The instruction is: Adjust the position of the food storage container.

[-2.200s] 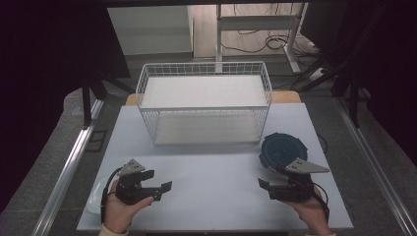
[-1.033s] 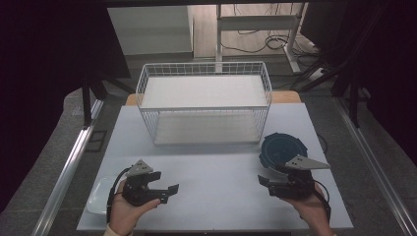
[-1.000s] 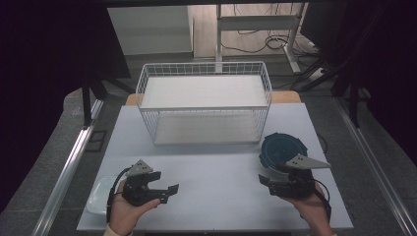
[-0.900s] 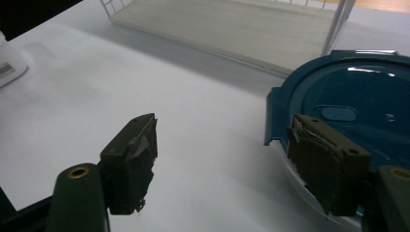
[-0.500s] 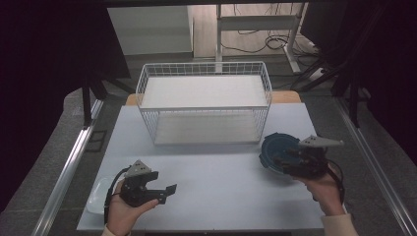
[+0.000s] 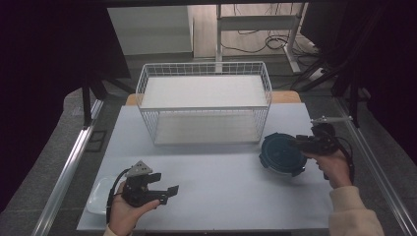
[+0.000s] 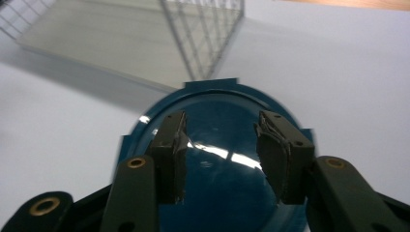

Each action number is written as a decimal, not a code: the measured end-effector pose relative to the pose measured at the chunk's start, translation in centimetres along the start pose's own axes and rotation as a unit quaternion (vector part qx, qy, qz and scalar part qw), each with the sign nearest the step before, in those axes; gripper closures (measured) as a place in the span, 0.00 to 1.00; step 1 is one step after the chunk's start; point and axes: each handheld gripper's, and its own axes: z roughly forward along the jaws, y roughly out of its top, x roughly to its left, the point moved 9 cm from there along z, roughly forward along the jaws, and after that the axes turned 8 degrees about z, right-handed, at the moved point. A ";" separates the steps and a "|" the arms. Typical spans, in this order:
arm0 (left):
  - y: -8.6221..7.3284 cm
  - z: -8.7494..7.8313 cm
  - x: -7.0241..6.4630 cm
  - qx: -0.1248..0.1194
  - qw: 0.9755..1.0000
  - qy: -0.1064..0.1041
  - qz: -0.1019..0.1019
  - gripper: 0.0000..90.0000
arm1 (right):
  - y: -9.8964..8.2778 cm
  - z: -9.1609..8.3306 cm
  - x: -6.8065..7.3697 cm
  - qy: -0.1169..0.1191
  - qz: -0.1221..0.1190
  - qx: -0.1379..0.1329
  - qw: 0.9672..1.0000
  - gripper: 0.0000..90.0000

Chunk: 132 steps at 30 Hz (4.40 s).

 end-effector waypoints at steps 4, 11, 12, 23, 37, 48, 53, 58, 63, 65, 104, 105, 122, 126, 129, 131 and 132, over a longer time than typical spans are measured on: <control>-0.2 0.3 -0.2 0.008 1.000 -0.002 0.004 0.20 | 0.6 0.5 -1.2 -0.014 0.005 0.018 1.000 0.61; -0.2 0.3 -0.4 0.008 1.000 -0.006 0.003 0.20 | 1.7 1.7 -2.8 -0.015 0.030 0.036 0.999 0.63; -0.2 0.3 -0.4 0.009 1.000 -0.008 0.004 0.20 | 1.8 1.9 -2.9 -0.022 0.028 0.040 0.999 0.64; -0.3 0.5 -0.4 0.013 1.000 -0.013 0.003 0.20 | 3.0 4.5 -4.4 -0.032 0.013 0.077 0.996 0.86; -0.4 0.4 0.0 0.011 1.000 -0.012 0.001 0.20 | 1.8 6.8 -6.4 -0.076 -0.044 0.126 0.988 0.99; -0.1 0.1 -0.1 0.001 1.000 -0.007 0.005 0.21 | 1.4 7.4 -6.3 -0.094 -0.056 0.134 0.985 1.00; -0.1 0.3 -0.2 0.004 1.000 -0.010 0.003 0.21 | 0.7 7.2 -5.1 -0.103 -0.058 0.132 0.984 1.00; 0.0 0.2 -0.7 0.002 1.000 -0.012 0.007 0.21 | -0.2 7.0 -3.7 -0.090 -0.047 0.128 0.987 1.00; -0.1 0.6 -1.1 0.007 1.000 -0.017 0.013 0.21 | -1.6 6.1 -2.8 -0.075 -0.051 0.131 0.987 1.00; -0.1 0.7 -1.2 0.009 1.000 -0.018 0.013 0.21 | -2.0 5.7 -2.7 -0.073 -0.047 0.125 0.988 1.00; -0.3 0.8 -1.4 0.010 1.000 -0.022 0.010 0.21 | -7.4 1.6 1.9 -0.062 -0.021 0.046 0.997 0.99; -0.4 0.8 -1.4 0.011 1.000 -0.021 0.010 0.21 | -7.8 1.2 1.8 -0.055 -0.014 0.045 0.997 0.99; -0.2 0.2 -0.8 0.003 1.000 -0.014 0.008 0.21 | -12.0 0.5 3.1 -0.017 -0.013 0.093 0.995 0.99; -0.2 0.2 -0.8 0.002 1.000 -0.013 0.008 0.21 | -12.0 0.8 3.5 -0.015 -0.016 0.093 0.995 0.99; -0.2 0.2 -0.9 0.002 1.000 -0.012 0.008 0.21 | -11.9 0.9 3.4 -0.020 -0.015 0.094 0.995 0.99; -0.2 0.4 -0.9 0.003 1.000 -0.013 0.009 0.21 | -11.9 1.0 3.5 -0.021 -0.016 0.093 0.995 0.99; -0.3 0.6 -1.0 0.006 1.000 -0.014 0.009 0.21 | -11.9 0.9 3.5 -0.026 -0.020 0.092 0.995 0.99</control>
